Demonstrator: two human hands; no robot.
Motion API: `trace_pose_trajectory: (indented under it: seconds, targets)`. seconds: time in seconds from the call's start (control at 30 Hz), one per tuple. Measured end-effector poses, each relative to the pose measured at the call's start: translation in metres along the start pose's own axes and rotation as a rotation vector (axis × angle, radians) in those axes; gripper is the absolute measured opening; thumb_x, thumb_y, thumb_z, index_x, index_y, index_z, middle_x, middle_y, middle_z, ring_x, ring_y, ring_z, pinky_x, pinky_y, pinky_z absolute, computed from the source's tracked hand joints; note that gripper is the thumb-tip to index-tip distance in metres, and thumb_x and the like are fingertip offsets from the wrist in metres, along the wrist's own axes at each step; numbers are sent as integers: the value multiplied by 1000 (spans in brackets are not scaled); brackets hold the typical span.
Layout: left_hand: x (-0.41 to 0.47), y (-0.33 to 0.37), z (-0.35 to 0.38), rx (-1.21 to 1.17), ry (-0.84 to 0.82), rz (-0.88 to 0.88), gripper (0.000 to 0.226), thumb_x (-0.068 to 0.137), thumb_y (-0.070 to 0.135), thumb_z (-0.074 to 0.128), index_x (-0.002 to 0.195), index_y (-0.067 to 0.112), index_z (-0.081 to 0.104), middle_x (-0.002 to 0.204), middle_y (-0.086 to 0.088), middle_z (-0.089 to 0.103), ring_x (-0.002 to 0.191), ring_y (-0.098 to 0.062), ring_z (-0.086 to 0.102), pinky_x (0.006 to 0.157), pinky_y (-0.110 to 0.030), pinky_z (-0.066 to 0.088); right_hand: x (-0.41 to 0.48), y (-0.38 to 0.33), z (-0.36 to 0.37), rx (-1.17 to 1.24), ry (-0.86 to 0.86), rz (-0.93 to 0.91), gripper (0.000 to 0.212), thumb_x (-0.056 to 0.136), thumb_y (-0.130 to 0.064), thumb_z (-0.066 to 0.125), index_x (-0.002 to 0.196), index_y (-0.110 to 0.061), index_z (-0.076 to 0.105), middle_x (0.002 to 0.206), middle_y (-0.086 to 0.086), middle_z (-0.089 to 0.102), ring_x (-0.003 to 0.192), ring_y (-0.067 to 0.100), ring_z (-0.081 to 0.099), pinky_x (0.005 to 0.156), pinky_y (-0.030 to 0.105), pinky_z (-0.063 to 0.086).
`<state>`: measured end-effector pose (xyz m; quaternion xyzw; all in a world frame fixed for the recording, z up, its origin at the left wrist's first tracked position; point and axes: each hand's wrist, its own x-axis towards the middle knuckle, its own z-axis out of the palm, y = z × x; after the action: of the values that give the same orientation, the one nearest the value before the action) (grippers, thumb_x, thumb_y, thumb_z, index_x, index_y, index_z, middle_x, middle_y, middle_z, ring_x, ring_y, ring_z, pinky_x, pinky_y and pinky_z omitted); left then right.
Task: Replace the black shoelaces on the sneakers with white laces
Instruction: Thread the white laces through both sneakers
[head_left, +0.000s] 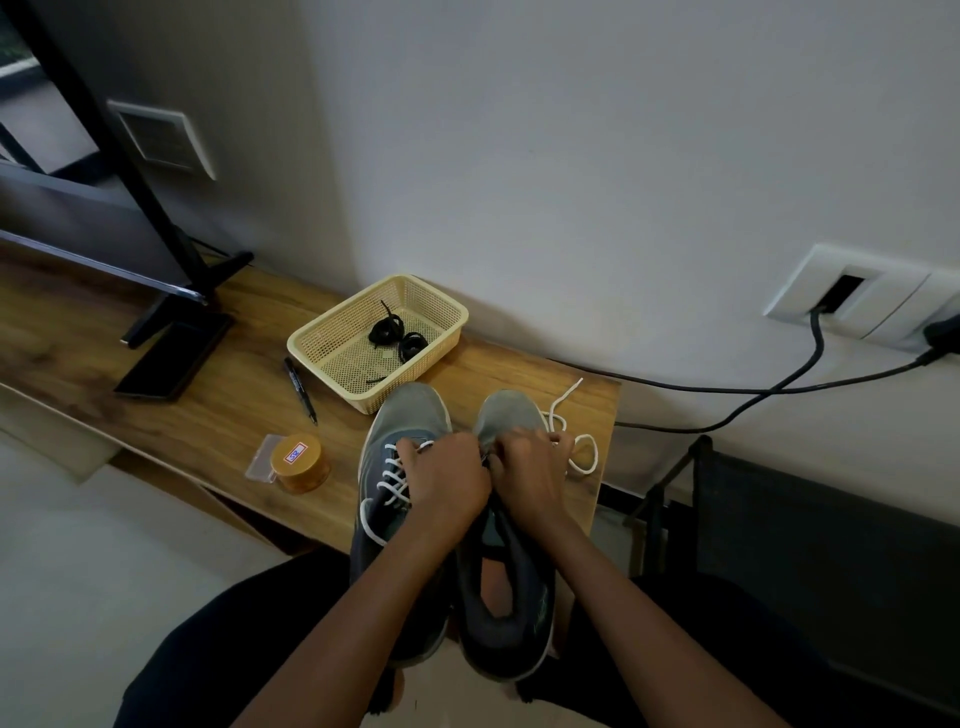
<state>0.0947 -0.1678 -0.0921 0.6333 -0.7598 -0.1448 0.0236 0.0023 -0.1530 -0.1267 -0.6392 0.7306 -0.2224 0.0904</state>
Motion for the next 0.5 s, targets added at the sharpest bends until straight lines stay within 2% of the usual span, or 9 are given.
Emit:
trace_pose_trajectory:
  seconds: [0.1,0.2,0.27,0.37,0.5]
  targets:
    - [0,6,2,79,81,35,16,95,21,43,98,19,58,105,1,63,96,-18,60,98,-35,22,3,0,-9,-118,-31,-4,17,86,-11,46,74,-15,58,90,5,64,96,23,50,96,40,26]
    - [3,11,2,105,48,46,20,94,18,43,107,15,58,113,-3,60,102,-20,57,96,-34,29,3,9,-18,-174,-29,32,17,87,-13,47,84,-15,64,97,3,64,102,25,48,90,40,25]
    - [5,12,3,122,29,47,22,94,19,43,110,13,58,115,-4,60,104,-20,56,95,-33,30,4,14,-21,-94,-29,65,13,86,-14,51,83,-15,63,98,3,63,101,25,48,82,37,26]
    - [9,9,2,68,5,30,22,93,16,43,105,11,61,112,-6,63,103,-22,57,95,-33,31,5,16,-19,22,-88,102,12,87,-17,55,81,-12,63,102,5,57,104,26,46,85,38,33]
    - [15,5,1,-55,-36,-16,19,92,14,45,93,11,64,103,-6,66,97,-23,59,88,-32,34,6,14,-16,31,-88,140,14,89,-22,56,87,-12,67,108,3,53,106,23,40,82,35,28]
